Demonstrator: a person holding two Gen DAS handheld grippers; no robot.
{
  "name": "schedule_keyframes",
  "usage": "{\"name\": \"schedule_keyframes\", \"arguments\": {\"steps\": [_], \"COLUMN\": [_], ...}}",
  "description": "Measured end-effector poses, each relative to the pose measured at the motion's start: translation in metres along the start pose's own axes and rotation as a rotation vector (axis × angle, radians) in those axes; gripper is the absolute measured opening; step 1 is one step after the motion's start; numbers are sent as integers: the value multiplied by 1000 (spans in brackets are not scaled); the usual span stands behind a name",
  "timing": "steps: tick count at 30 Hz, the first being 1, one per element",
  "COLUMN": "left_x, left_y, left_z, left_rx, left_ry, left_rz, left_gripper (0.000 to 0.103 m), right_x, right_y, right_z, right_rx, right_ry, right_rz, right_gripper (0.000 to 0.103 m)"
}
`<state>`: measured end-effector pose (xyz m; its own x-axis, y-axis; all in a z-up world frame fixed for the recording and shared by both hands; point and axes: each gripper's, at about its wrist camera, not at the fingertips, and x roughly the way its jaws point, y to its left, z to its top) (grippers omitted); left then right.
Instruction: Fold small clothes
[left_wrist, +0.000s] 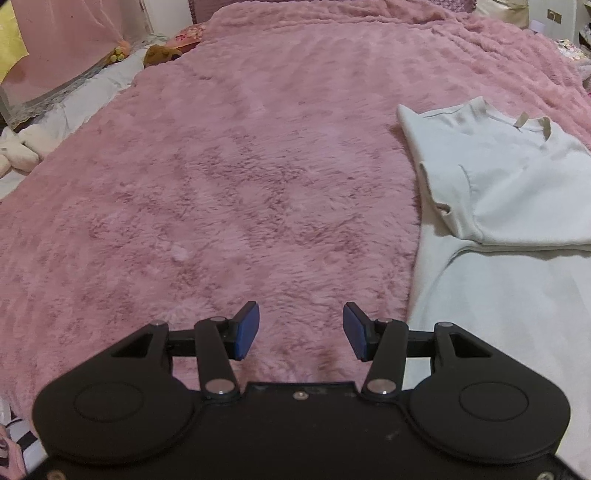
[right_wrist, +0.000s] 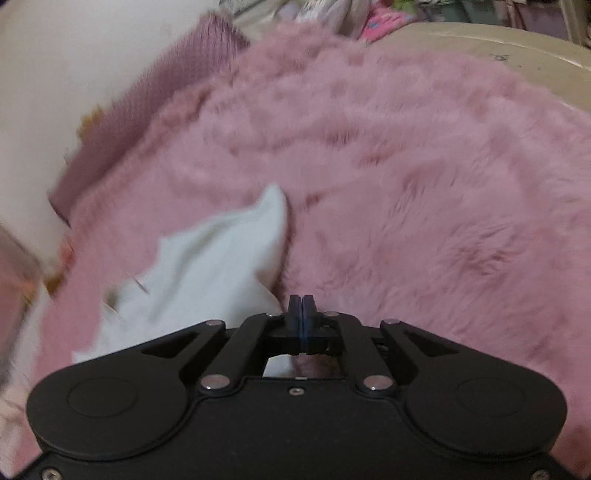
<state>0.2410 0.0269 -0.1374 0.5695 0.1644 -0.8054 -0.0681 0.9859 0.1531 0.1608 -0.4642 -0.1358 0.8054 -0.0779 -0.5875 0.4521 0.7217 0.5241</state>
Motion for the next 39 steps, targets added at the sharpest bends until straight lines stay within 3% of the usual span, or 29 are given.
{"name": "schedule_keyframes", "arguments": {"steps": [1, 2, 3, 4, 5, 6, 8, 9, 10, 12, 16, 18, 21, 22, 25, 28, 33, 36, 39], "left_x": [1, 2, 3, 3, 3, 2, 1, 1, 2, 3, 3, 4, 6, 7, 9, 7, -5, -9, -8], "left_y": [1, 2, 2, 2, 2, 2, 1, 0, -1, -5, -8, -9, -7, -7, -6, -4, 0, -1, -3], "left_z": [0, 0, 0, 0, 0, 0, -1, -1, -1, -1, -4, -5, -5, -5, -6, -7, -10, -15, -17], "left_rx": [0, 2, 4, 7, 10, 11, 9, 10, 12, 25, 45, 51, 46, 46, 45, 42, 33, 28, 20], "left_ry": [2, 5, 7, 7, 6, 6, 6, 9, 11, 16, 18, 21, 26, 29, 30, 29, 8, 9, 30], "left_rz": [2, 4, 9, 11, 11, 11, 11, 10, 11, 11, 7, 10, 11, 8, 14, 19, 9, -1, 1], "left_gripper": [52, 52, 52, 52, 52, 52, 52, 52, 52, 52, 52, 52, 52, 52, 52, 52, 52, 52, 52], "right_x": [-4, -6, -4, -4, -4, -3, 1, 8, 14, 20, -12, -21, 4, 13, 11, -16, -41, -15, 6], "right_y": [-1, -1, -1, 1, 5, 9, 18, 22, 27, 30, 28, 32, 19, 12, 4, 15, 33, 16, 2], "right_z": [0, 2, 2, 0, -2, -3, -6, -8, -9, -12, -17, -22, -24, -25, -20, -20, -38, -41, -40], "right_rx": [14, 25, 26, 11, -16, -42, -93, -127, -168, -217, -195, -224, -183, -159, -133, -185, -374, -371, -316], "right_ry": [3, 23, 42, 50, 51, 50, 75, 99, 119, 133, -10, -62, 33, 54, 58, 38, 48, 80, 87], "right_rz": [25, 49, 67, 72, 70, 71, 82, 70, 37, -37, -13, -57, -123, -122, -79, -124, -192, -239, -229], "right_gripper": [1, 5, 23, 48, 57, 59, 59, 48, 23, 19, 13, 12, 14, 20, 22, 24, 29, 30, 31]}}
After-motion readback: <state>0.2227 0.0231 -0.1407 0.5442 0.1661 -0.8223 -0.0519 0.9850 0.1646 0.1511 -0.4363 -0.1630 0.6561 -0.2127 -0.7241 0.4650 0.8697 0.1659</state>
